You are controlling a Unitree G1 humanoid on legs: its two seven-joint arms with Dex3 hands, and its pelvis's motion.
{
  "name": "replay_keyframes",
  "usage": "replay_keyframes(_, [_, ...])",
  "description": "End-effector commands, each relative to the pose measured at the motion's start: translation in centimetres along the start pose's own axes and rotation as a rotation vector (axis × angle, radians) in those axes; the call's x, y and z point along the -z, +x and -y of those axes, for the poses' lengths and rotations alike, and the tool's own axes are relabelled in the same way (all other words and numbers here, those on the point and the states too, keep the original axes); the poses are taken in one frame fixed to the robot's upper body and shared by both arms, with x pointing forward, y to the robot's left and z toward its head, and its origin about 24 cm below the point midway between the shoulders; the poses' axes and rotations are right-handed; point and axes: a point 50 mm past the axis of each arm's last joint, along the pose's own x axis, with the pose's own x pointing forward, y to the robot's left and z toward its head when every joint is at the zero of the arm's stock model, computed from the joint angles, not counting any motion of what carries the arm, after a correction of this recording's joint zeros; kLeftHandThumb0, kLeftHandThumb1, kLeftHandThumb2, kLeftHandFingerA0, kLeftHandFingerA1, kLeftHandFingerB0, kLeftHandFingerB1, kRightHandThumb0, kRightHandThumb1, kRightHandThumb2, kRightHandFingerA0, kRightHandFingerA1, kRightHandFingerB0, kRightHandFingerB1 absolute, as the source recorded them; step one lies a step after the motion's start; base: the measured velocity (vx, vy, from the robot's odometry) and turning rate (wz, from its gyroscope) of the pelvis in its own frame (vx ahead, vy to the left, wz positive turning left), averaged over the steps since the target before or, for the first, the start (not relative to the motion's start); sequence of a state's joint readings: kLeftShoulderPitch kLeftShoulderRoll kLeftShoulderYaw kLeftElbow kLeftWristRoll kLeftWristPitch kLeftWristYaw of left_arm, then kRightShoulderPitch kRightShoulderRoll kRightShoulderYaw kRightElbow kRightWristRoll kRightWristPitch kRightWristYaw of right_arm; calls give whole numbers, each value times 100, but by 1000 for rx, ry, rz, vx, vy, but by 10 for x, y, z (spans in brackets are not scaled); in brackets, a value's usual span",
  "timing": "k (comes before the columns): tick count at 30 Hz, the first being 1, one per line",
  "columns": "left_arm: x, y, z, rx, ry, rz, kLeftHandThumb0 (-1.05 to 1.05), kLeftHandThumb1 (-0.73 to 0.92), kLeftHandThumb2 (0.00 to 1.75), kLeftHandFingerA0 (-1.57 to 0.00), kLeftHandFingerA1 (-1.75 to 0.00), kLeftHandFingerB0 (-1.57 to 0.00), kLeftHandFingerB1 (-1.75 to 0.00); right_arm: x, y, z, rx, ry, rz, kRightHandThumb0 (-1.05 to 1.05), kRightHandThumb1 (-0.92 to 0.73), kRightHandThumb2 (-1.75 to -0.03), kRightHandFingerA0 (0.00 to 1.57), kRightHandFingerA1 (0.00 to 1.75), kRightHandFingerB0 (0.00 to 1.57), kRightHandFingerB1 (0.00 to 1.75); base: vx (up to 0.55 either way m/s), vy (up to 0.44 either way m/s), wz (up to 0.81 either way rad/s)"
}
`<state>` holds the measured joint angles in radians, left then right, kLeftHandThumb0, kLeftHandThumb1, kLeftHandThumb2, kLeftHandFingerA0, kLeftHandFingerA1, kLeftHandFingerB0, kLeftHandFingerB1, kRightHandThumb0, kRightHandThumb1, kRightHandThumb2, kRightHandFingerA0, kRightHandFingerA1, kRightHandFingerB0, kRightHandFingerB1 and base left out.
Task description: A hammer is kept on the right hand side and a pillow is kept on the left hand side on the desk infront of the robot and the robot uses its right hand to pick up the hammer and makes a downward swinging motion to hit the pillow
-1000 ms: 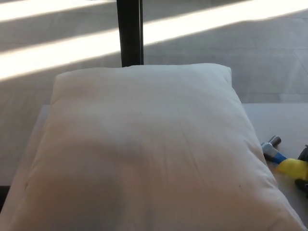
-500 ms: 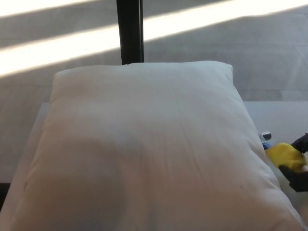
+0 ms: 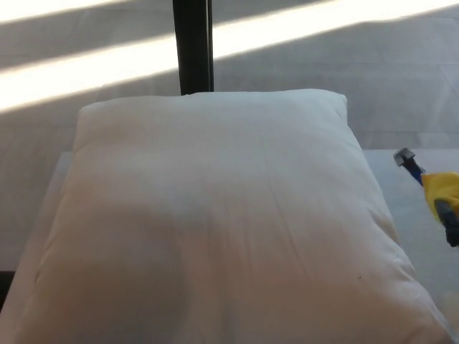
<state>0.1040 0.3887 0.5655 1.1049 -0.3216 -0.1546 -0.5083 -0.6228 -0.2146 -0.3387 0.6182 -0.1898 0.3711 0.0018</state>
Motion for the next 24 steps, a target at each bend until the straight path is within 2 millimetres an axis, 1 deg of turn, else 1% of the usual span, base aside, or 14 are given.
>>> replay_keyframes(1, [-2,-5,-9,-23,24,35,-63,68,61,-62,-55,-54,-44,-54,2,14,-1,336,110,-19,-49,-131,105,175,76,173,0,0,0])
replay_keyframes(3, [0,-6,-9,-28,22,33,-62,69,61,-62,-55,-54,-44,-58,2,13,-16,347,121,-20,-50,-130,105,175,75,174,0,0,0])
replay_keyframes(6, [0,-6,-9,-32,41,27,-61,70,62,-63,-53,-52,-43,-75,0,4,-62,391,138,-22,-57,-120,104,175,81,166,0,0,0])
replay_keyframes(8, [0,-6,-9,-36,29,21,-60,71,62,-63,-53,-52,-44,-83,-3,-4,-91,397,167,-20,-51,-121,105,175,73,175,0,0,0])
replay_keyframes(9, [1,-6,-9,-34,18,18,-59,71,61,-61,-53,-51,-43,-87,-5,-7,-109,411,173,-20,-55,-112,104,175,68,175,0,0,0])
replay_keyframes(11, [2,-6,-10,-35,9,11,-59,71,62,-62,-51,-52,-42,-94,-7,-14,-155,433,190,-22,-56,-113,104,175,72,175,0,0,0])
replay_keyframes(13, [3,-7,-11,-47,17,0,-57,72,62,-64,-50,-54,-42,-113,-17,-31,-256,436,234,-22,-58,-113,103,175,73,175,0,0,0])
replay_keyframes(16, [3,-8,-12,-33,16,5,-56,73,62,-61,-53,-51,-43,-124,-24,-44,-318,446,235,-23,-58,-114,101,175,70,175,0,0,0])
replay_keyframes(17, [3,-8,-13,-28,20,3,-56,74,62,-61,-52,-51,-42,-136,-30,-55,-362,433,238,-25,-64,-104,100,175,65,174,0,0,0])
replay_keyframes(18, [3,-9,-13,-30,25,2,-56,74,62,-61,-52,-51,-42,-140,-34,-63,-399,425,236,-24,-61,-111,100,175,65,173,0,0,0])
replay_keyframes(20, [3,-10,-14,-28,34,5,-57,73,62,-60,-52,-50,-42,-144,-37,-72,-434,428,224,-24,-62,-111,101,175,66,173,0,0,0])
replay_keyframes(21, [3,-11,-13,-20,38,6,-58,72,62,-61,-52,-52,-43,-152,-45,-90,-495,408,222,-23,-63,-108,100,175,69,173,0,0,0])
replay_keyframes(23, [4,-11,-13,-19,38,7,-58,72,62,-61,-52,-52,-43,-153,-47,-92,-502,405,219,-23,-63,-108,100,175,69,173,0,0,0])
replay_keyframes(24, [4,-12,-13,-9,33,12,-58,72,61,-58,-52,-51,-44,-157,-50,-97,-520,415,213,-25,-68,-100,100,175,67,174,0,0,0])
